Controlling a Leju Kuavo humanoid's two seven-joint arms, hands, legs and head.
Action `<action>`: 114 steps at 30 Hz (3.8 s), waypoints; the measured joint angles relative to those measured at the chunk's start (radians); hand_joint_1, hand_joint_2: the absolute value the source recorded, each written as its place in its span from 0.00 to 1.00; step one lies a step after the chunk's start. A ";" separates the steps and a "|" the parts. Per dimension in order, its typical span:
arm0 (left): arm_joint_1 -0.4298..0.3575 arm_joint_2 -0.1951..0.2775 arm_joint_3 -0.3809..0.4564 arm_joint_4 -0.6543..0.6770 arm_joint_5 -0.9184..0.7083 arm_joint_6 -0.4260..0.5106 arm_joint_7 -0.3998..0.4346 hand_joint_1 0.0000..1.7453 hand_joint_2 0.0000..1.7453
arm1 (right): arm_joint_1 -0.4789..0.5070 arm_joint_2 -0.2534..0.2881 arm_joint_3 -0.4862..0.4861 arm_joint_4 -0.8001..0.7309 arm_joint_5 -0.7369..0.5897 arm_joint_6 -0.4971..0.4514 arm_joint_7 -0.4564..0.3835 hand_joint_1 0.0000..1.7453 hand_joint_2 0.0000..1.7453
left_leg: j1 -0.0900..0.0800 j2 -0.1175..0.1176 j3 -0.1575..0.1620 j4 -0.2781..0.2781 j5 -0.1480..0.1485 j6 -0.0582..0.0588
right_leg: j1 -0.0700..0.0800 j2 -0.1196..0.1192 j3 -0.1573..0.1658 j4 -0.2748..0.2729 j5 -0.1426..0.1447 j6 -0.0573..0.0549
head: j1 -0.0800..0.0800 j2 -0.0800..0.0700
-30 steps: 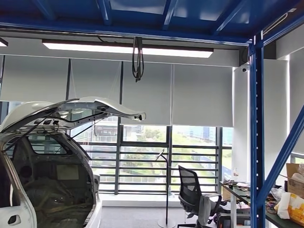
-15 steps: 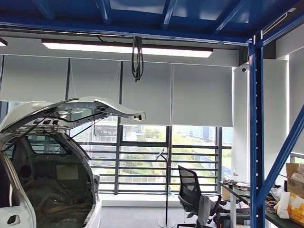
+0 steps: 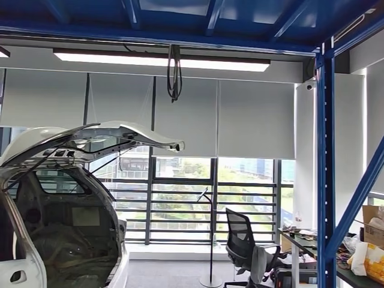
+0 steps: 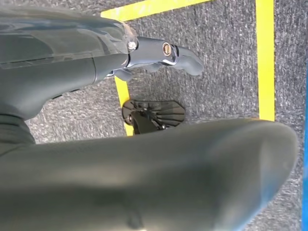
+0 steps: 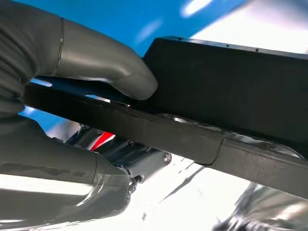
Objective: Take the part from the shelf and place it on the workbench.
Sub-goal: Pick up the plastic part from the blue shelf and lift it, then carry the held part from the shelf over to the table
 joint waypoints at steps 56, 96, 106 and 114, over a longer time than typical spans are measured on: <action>0.034 0.044 0.031 0.000 0.034 0.023 0.037 0.00 1.00 | 0.209 -0.092 0.122 -0.262 -0.581 0.231 -0.189 1.00 1.00 | 0.011 0.005 0.066 -0.023 -0.025 0.002 | -0.015 -0.005 -0.082 0.089 -0.026 0.017 | 0.000 0.000; 0.027 0.057 0.025 0.000 -0.001 0.031 0.041 0.00 1.00 | 0.229 -0.114 0.109 -0.288 -0.565 0.261 -0.240 1.00 1.00 | -0.008 -0.027 -0.021 -0.027 0.053 0.001 | 0.029 0.059 0.129 0.008 -0.075 -0.055 | 0.003 0.000; 0.037 0.064 0.023 0.000 -0.005 0.032 0.046 0.00 1.00 | 0.232 -0.119 0.111 -0.288 -0.562 0.267 -0.247 1.00 1.00 | 0.003 -0.003 -0.121 0.237 -0.075 -0.041 | 0.026 -0.048 0.131 -0.064 -0.059 -0.071 | 0.005 0.000; 0.037 0.067 0.023 0.000 -0.005 0.032 0.057 0.00 1.00 | 0.231 -0.122 0.111 -0.288 -0.567 0.283 -0.260 1.00 1.00 | -0.001 0.064 0.024 -0.014 0.002 -0.017 | 0.030 -0.122 0.109 -0.019 -0.080 -0.034 | 0.005 0.000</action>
